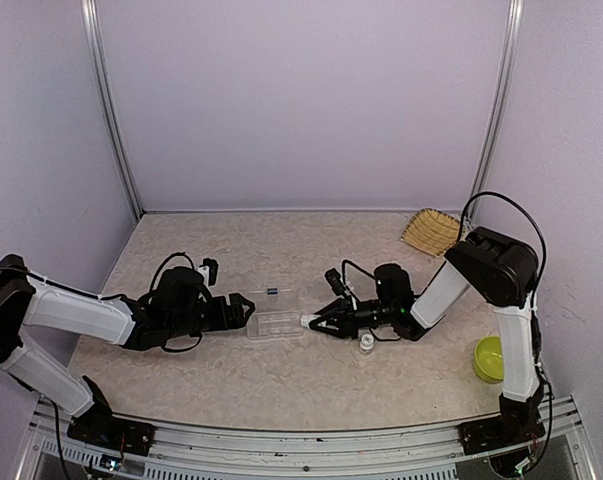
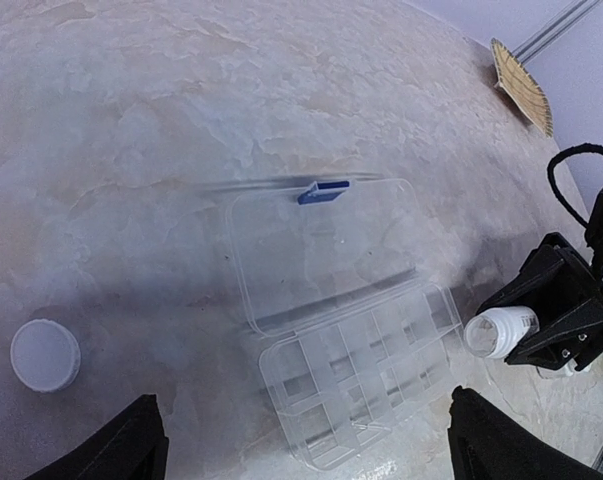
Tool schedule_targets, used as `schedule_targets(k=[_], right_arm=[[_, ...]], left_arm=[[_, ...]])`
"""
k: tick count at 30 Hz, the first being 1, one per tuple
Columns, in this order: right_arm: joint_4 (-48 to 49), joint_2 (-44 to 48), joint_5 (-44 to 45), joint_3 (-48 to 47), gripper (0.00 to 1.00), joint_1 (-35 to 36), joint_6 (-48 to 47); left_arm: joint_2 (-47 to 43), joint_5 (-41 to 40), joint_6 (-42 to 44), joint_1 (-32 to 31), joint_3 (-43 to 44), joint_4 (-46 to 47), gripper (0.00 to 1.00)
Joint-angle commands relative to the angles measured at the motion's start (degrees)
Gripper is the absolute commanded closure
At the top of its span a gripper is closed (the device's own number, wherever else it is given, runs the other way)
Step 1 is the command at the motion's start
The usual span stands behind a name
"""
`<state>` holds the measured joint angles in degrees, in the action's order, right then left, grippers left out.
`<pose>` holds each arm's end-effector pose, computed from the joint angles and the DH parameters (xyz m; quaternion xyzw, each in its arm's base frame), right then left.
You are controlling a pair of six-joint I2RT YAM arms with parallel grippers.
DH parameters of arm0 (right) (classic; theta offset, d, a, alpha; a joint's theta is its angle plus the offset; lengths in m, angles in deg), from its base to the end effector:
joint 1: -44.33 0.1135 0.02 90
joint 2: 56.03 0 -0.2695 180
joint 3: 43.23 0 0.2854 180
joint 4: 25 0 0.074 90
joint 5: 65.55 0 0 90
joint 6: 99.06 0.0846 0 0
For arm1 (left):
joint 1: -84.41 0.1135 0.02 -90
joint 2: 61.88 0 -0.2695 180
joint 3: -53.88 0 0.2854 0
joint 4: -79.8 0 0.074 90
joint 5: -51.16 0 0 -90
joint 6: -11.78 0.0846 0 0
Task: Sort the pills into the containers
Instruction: Pour the pill into the compartment of the pill container.
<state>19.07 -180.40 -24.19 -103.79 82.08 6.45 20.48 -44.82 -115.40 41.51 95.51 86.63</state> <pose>0.2935 0.3076 0.0360 -0.3763 0.6856 0.5361 0.3178 0.2490 -0.2193 0.1062 0.0195 0.8815 -0.2669 0.3891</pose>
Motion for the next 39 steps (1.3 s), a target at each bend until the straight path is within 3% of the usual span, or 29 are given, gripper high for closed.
schedule_targets(k=[1,39], right_arm=[[-6.1,1.9,1.6,-1.1,0.85,0.7,-2.9],[-23.9,6.9,7.9,-3.9,0.85,3.7,-14.6]], left_arm=[[-0.9,0.4,-0.1,-0.2,-0.4,1.6,0.04],[-1.1,0.7,-0.3,0.3,-1.5,2.6,0.04]])
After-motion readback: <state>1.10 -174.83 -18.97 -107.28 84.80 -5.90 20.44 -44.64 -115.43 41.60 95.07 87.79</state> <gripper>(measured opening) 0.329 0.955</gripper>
